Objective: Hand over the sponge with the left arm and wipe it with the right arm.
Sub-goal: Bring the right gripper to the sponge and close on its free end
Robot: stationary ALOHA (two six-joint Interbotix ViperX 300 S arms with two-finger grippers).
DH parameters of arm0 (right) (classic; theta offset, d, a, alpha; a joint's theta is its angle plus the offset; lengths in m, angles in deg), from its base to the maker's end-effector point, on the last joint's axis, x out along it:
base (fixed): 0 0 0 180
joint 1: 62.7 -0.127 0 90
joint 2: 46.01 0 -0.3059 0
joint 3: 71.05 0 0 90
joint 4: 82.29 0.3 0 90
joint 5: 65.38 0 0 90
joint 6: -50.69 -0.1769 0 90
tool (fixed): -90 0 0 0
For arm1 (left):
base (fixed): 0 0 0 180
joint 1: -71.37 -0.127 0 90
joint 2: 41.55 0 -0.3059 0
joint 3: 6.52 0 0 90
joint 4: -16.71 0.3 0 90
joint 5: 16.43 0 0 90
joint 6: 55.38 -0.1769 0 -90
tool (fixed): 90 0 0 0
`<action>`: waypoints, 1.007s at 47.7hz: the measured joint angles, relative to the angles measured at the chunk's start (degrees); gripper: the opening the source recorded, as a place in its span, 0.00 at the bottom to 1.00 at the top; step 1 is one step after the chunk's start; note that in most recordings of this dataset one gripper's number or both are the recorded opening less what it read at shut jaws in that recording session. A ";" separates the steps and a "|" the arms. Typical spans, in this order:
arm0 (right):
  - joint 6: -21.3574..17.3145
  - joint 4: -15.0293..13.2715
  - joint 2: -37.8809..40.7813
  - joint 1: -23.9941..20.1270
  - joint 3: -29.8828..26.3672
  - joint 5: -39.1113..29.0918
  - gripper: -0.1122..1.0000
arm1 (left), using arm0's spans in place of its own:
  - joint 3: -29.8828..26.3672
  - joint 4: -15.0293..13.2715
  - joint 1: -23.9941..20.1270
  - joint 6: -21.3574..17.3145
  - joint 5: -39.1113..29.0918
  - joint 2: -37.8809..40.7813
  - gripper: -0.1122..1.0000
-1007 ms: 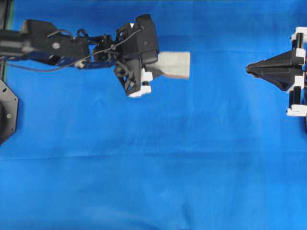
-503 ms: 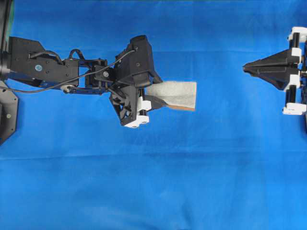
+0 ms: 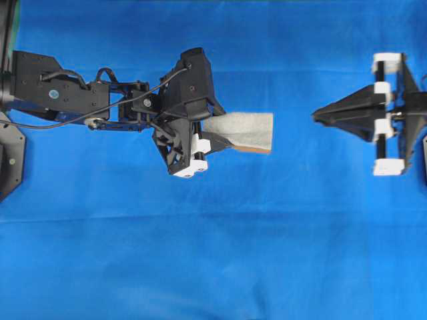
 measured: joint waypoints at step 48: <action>-0.26 1.41 25.75 0.09 -14.77 -3.43 0.77 | 0.35 0.00 0.00 -0.26 0.00 0.00 0.49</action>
